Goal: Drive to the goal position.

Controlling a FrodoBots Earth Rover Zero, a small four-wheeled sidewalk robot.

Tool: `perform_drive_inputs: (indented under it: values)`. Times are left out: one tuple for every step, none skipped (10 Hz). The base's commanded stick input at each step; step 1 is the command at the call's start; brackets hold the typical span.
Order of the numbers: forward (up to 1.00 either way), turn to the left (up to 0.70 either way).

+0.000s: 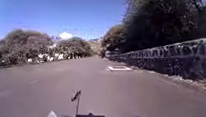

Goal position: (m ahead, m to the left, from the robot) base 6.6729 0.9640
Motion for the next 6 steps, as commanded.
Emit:
perform_drive_inputs:
  values:
    - [0.50,0.00]
    - [0.50,0.00]
    - [0.50,0.00]
    - [0.50,0.00]
    - [0.50,0.00]
    - [0.50,0.00]
